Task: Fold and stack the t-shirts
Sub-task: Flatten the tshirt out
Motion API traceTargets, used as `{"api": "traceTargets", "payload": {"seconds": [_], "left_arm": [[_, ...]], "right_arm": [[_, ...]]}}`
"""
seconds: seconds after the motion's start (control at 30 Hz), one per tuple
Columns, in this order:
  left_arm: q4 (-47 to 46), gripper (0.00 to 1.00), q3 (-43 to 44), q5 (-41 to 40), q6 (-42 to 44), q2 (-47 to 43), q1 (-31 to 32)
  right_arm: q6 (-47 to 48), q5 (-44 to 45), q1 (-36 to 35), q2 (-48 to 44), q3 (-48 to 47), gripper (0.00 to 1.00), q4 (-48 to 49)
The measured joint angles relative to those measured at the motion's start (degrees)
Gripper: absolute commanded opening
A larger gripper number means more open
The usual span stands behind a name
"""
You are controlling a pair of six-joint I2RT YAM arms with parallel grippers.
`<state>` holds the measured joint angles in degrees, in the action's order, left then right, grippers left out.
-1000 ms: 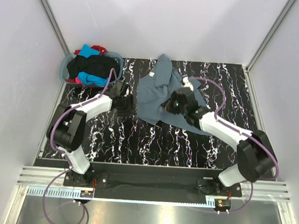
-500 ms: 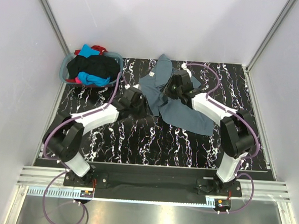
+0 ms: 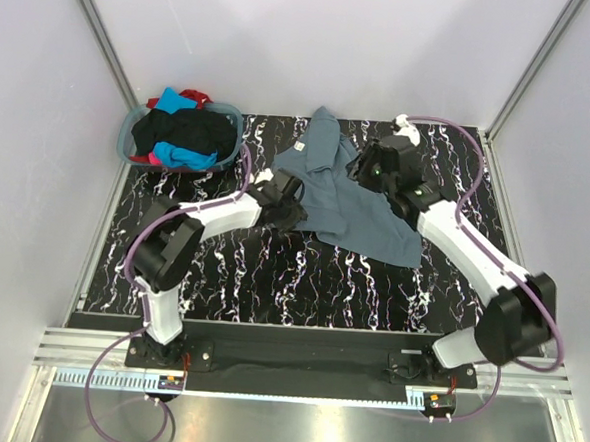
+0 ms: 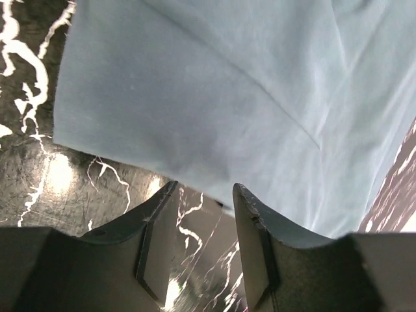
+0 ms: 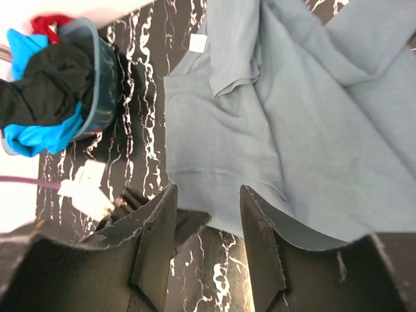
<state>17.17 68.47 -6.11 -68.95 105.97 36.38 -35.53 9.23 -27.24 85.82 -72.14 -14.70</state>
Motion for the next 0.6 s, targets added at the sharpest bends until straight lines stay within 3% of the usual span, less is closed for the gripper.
{"api": "traceTargets", "payload": {"seconds": [0.27, 0.37, 0.4, 0.6], "left_arm": [[3.2, 0.42, 3.9, -1.7, -6.3, 5.2, 0.8], [4.0, 0.07, 6.5, -1.4, -4.6, 7.1, 0.6], [4.1, 0.0, 7.8, -1.0, -3.3, 7.9, 0.4], [3.8, 0.0, 6.6, -1.0, 3.5, 6.7, -0.6]], "right_arm": [[0.6, 1.7, 0.0, -6.5, 6.1, 0.51, -0.5], [0.9, 1.9, 0.0, -6.9, 7.9, 0.52, -1.2], [1.0, 1.9, 0.0, -7.3, 8.5, 0.52, -1.3], [1.4, 0.6, 0.0, -9.6, 12.7, 0.52, -1.5]]}}
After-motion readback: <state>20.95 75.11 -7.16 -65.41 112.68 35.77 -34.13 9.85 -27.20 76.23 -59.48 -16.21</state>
